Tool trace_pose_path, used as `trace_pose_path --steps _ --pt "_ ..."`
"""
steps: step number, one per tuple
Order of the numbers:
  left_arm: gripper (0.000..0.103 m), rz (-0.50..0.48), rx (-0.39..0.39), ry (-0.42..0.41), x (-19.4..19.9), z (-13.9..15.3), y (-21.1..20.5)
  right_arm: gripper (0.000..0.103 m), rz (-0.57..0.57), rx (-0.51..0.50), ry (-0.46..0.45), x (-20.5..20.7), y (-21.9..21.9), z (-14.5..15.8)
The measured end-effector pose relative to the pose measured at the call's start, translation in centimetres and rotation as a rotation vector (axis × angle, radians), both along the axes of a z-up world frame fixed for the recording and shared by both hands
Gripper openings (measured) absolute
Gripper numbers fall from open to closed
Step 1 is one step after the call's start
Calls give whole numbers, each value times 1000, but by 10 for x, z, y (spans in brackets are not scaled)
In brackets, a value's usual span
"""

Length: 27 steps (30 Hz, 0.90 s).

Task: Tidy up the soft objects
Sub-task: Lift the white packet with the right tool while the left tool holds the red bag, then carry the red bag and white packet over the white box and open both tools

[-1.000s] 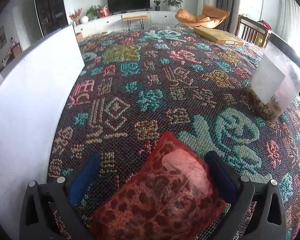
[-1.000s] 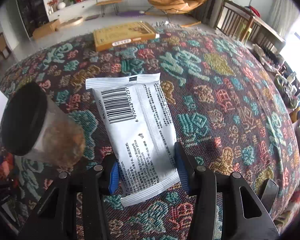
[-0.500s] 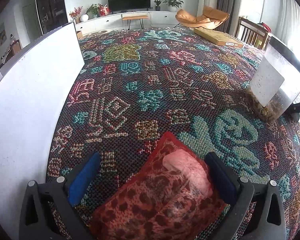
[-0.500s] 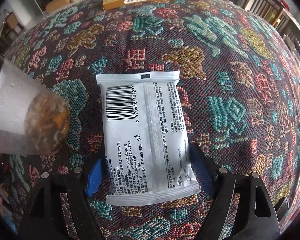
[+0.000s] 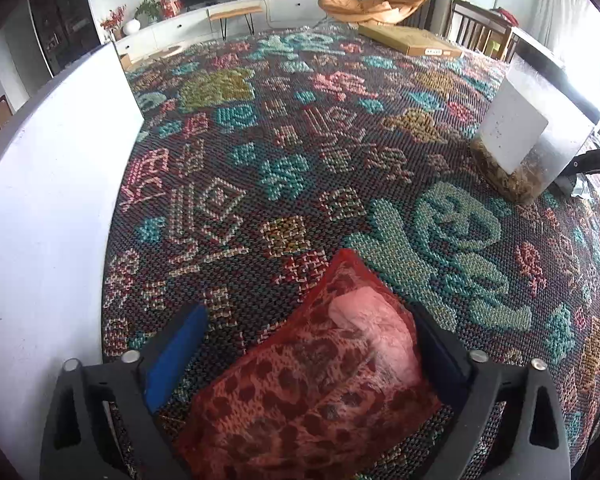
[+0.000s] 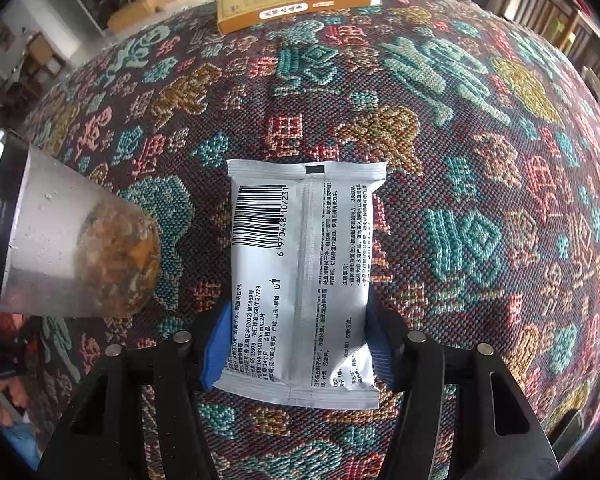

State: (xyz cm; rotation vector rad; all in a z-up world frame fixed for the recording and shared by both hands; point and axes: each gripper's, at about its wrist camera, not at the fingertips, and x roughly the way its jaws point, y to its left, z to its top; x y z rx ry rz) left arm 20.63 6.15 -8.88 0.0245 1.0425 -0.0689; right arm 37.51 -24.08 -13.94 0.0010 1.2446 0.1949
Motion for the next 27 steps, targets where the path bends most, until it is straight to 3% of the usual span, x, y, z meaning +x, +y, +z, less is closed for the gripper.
trace_pose_path --steps 2,3,4,7,11,14,17,20,22,24,25,26,27 --pt "51 27 -38 -25 -2 8 5 50 -60 0 -30 -2 -7 9" --pt "46 38 -101 -28 -2 12 10 50 -87 -13 -55 -4 -9 17" --pt "46 53 -175 -42 -3 19 15 50 -101 -23 -89 -8 -10 28" --pt "46 86 -298 -103 -13 52 27 50 -78 -33 -198 -26 6 75" --pt "46 97 -364 -222 -38 112 51 50 48 23 -301 -54 62 140" --pt "46 119 -326 -302 -65 155 84 50 173 102 -331 -73 131 168" --pt "46 175 -222 -351 -96 185 127 50 312 208 -332 -98 202 187" --pt "47 275 -98 -358 -128 197 174 50 448 296 -289 -124 279 187" --pt "52 340 -13 -341 -148 195 198 51 530 311 -259 -142 329 178" --pt "79 393 45 -316 -165 184 216 51 580 335 -215 -156 372 162" --pt "88 417 68 -305 -171 177 222 52 591 357 -185 -161 389 151" --pt "100 437 83 -292 -176 169 228 57 595 382 -150 -165 406 138" --pt "102 452 89 -280 -179 162 232 60 593 406 -106 -168 420 123"
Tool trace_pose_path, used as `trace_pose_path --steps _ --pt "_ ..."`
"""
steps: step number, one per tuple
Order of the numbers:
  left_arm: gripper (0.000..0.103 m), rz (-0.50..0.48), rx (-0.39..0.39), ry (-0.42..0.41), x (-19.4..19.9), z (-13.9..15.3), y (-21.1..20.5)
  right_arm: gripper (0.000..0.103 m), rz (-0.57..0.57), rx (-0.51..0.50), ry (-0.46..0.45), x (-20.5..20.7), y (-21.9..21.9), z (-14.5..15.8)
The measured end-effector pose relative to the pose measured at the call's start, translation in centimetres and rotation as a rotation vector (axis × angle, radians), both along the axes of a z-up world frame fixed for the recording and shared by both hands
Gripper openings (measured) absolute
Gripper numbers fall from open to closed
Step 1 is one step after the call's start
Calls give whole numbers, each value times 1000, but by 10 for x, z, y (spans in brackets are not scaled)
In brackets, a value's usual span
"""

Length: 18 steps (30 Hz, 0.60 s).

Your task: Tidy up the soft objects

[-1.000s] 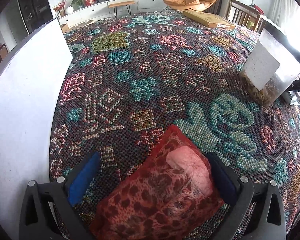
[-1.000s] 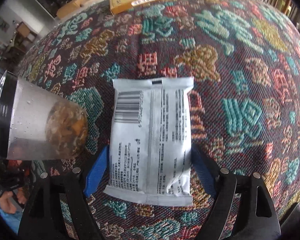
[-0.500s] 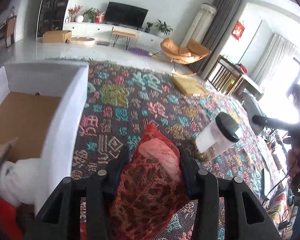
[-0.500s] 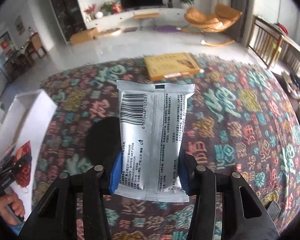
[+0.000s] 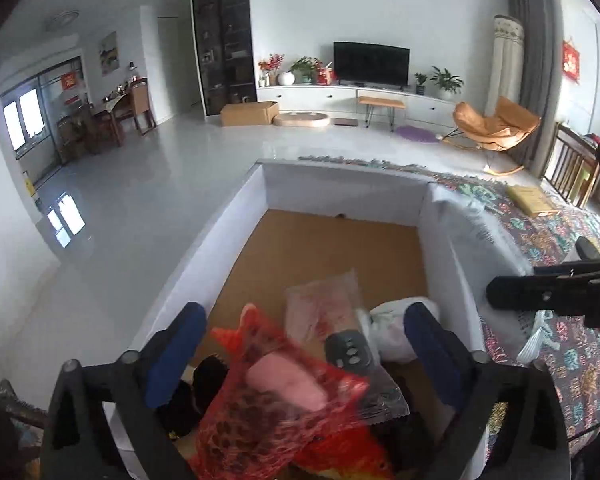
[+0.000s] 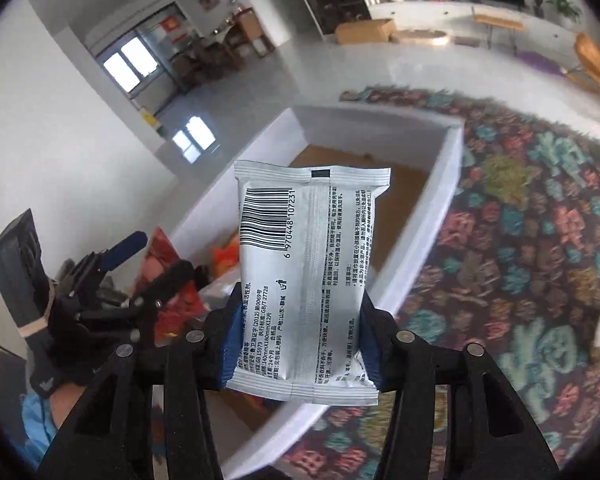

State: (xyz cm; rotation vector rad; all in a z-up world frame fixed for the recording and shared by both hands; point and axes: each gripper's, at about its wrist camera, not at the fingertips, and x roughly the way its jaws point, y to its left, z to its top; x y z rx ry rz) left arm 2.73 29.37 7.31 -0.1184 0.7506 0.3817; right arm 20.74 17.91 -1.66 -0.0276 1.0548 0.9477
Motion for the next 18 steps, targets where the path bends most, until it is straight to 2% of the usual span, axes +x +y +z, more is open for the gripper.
trace_pose_path --steps 1,2,4,6,10,15,18 --pt "102 12 -4 7 -4 -6 3 74 11 7 57 -2 12 -17" --pt "102 21 -9 11 -6 -11 6 78 27 7 117 -3 21 -33" --pt "102 40 13 27 -8 -19 6 78 18 21 184 -6 26 -54" --pt "102 52 12 12 -12 -20 3 78 8 0 139 -11 18 -53" --pt "102 95 -4 -12 -22 -18 -1 78 -5 -19 21 -17 -6 -31" --pt "102 222 -55 -22 -37 -12 -7 78 0 -88 -141 -39 -15 -10" --pt "102 253 -23 -25 -42 -8 -14 78 -9 -131 -198 -48 -18 -9"
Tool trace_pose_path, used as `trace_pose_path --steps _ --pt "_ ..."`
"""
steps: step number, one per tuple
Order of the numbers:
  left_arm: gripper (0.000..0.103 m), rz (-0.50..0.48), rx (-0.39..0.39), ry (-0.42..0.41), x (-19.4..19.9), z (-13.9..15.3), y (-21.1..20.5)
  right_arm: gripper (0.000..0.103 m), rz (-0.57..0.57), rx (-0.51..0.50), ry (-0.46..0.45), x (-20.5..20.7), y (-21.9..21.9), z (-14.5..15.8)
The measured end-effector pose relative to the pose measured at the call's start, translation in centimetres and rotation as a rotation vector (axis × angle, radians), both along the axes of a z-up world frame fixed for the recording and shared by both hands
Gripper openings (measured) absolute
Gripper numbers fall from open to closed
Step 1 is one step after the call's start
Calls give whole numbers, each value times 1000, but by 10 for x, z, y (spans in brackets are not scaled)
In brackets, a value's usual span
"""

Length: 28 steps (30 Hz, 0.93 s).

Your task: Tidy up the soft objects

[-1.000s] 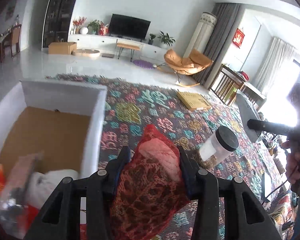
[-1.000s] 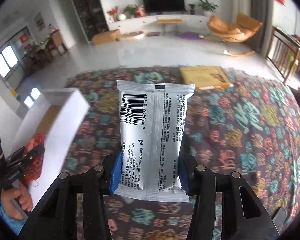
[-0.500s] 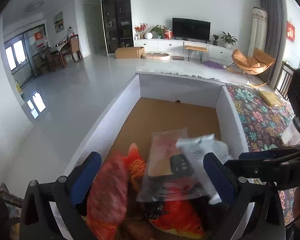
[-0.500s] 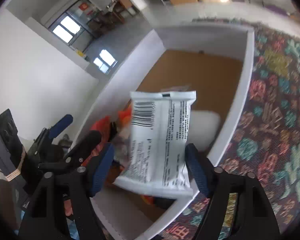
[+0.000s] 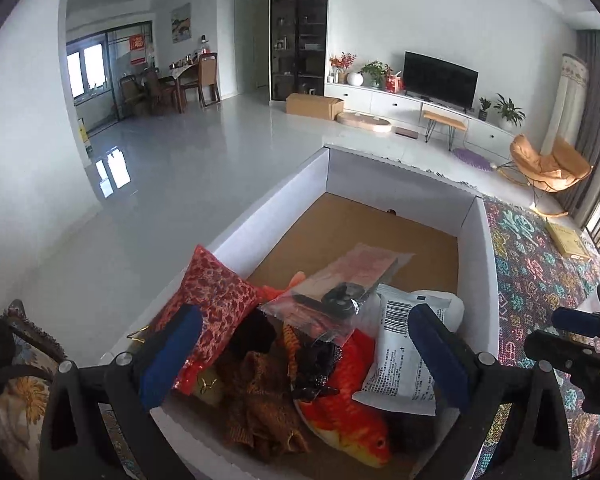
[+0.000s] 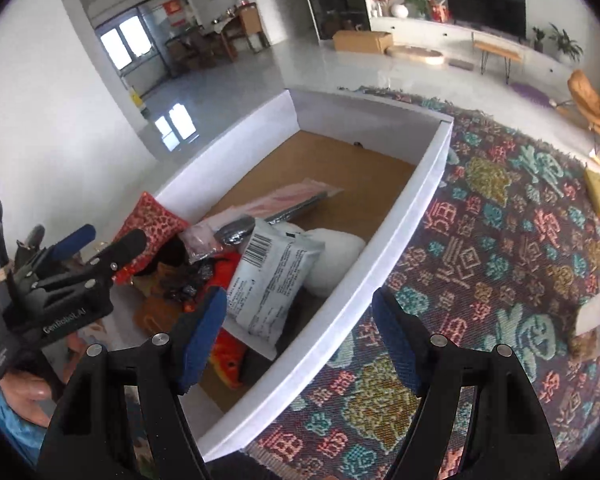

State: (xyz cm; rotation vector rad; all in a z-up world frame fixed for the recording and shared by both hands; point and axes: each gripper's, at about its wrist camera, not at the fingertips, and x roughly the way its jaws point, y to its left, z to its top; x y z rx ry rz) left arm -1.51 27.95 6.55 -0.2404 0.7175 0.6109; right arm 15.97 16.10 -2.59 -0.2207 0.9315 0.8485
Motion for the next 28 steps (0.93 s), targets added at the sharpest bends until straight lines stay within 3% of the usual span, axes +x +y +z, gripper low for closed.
trace_pose_path --steps 3,20,25,28 --pt "102 12 64 35 -1 1 -8 78 -20 -37 -3 -5 0 -2" --pt "102 38 31 78 -17 -2 -6 78 -11 -111 -62 -39 18 6" --pt "102 14 11 55 -20 -2 -7 78 -11 -119 -74 -42 18 5" --pt "103 -3 39 36 -22 -1 -16 78 -16 -108 -81 -43 13 5"
